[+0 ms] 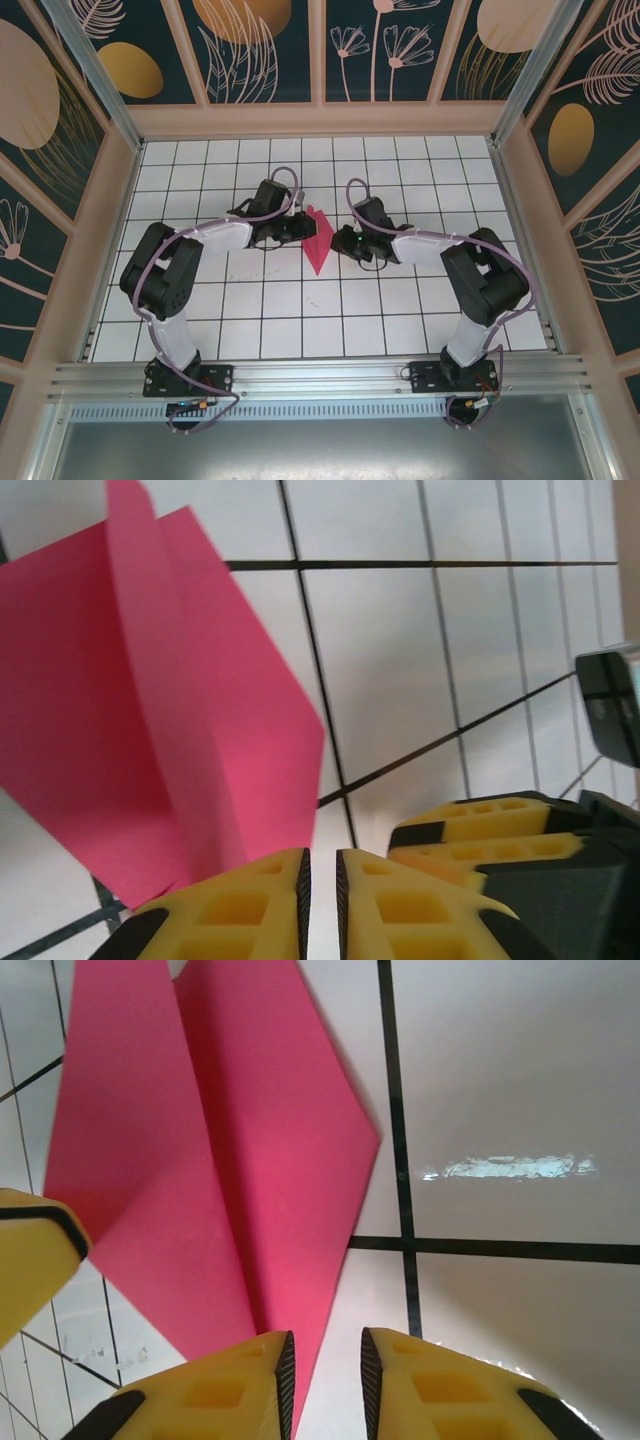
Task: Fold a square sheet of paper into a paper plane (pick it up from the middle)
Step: Turn over the paper at the center of the table.
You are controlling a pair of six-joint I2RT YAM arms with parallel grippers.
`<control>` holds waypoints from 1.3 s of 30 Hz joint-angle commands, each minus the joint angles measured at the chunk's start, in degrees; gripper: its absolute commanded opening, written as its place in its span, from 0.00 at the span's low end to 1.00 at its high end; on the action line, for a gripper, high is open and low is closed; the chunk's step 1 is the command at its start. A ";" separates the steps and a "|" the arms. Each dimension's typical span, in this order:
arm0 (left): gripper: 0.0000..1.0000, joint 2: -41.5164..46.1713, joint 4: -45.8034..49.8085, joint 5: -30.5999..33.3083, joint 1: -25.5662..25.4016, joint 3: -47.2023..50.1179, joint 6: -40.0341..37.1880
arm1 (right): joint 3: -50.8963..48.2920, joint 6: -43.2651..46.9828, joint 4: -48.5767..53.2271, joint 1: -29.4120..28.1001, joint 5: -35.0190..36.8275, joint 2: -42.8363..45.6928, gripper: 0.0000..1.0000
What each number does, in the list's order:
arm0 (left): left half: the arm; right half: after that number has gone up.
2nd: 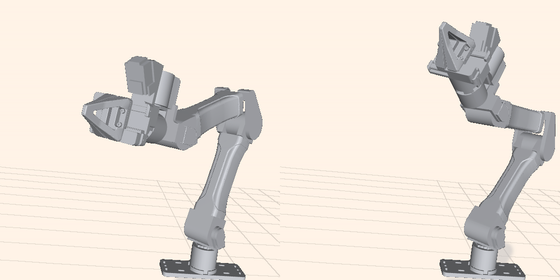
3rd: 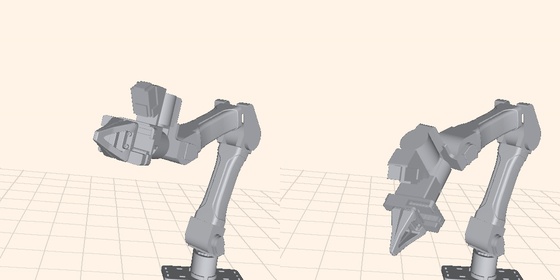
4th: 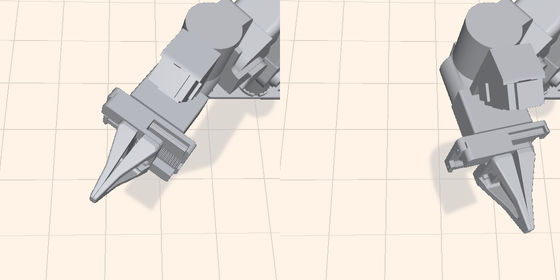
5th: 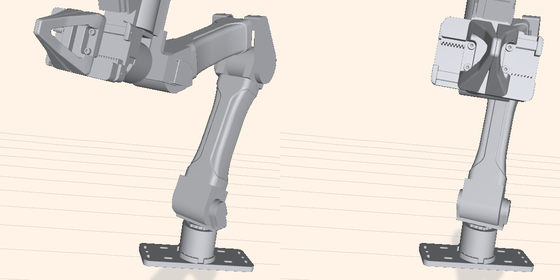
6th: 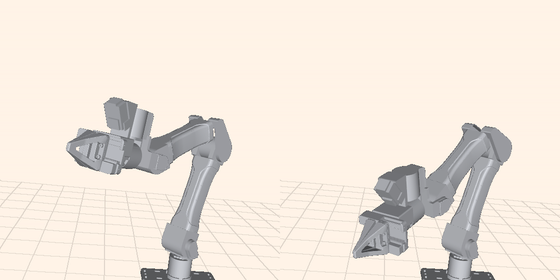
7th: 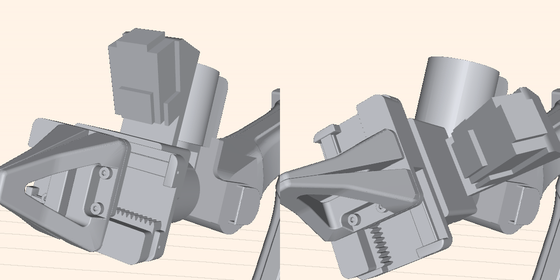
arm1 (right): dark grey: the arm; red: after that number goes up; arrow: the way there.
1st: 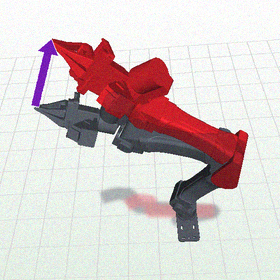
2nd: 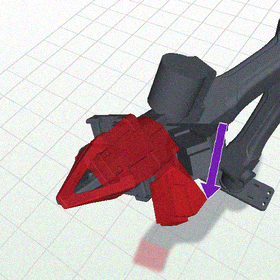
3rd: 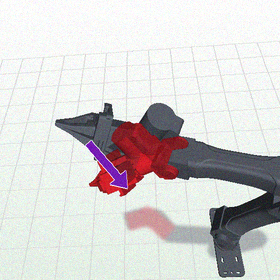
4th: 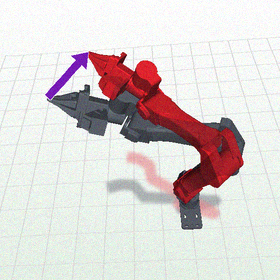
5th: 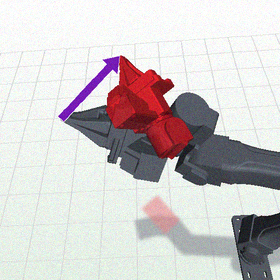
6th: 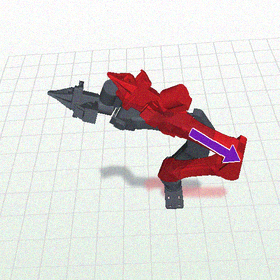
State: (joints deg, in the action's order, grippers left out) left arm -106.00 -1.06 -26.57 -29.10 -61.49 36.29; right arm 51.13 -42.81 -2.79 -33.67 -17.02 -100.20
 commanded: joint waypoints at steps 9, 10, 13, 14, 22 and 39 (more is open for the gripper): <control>0.18 -2.60 1.14 5.46 0.19 3.12 -1.62 | 3.69 0.79 -0.14 0.10 -2.47 -5.49 0.33; 0.18 -2.80 1.25 5.40 0.19 3.21 -1.88 | 3.94 0.91 -0.58 0.04 -2.68 -5.52 0.33; 0.18 -3.85 1.36 5.38 0.19 3.40 -2.43 | 4.72 0.58 -0.73 -0.07 -2.67 -6.21 0.33; 0.18 -4.19 1.56 5.53 0.19 3.37 -2.65 | 5.04 0.45 -0.64 -0.01 -2.56 -6.56 0.33; 0.19 -4.20 3.02 7.46 0.19 4.12 -4.73 | 7.67 -1.24 1.19 0.01 -0.13 -9.40 0.33; 0.20 -3.66 2.21 5.15 0.19 4.16 -5.50 | 8.15 -6.58 -7.66 0.97 -6.15 -10.24 0.33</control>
State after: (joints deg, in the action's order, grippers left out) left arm -109.56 -0.69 -21.89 -29.04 -58.39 31.77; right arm 59.16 -47.62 -5.80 -32.75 -21.19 -110.04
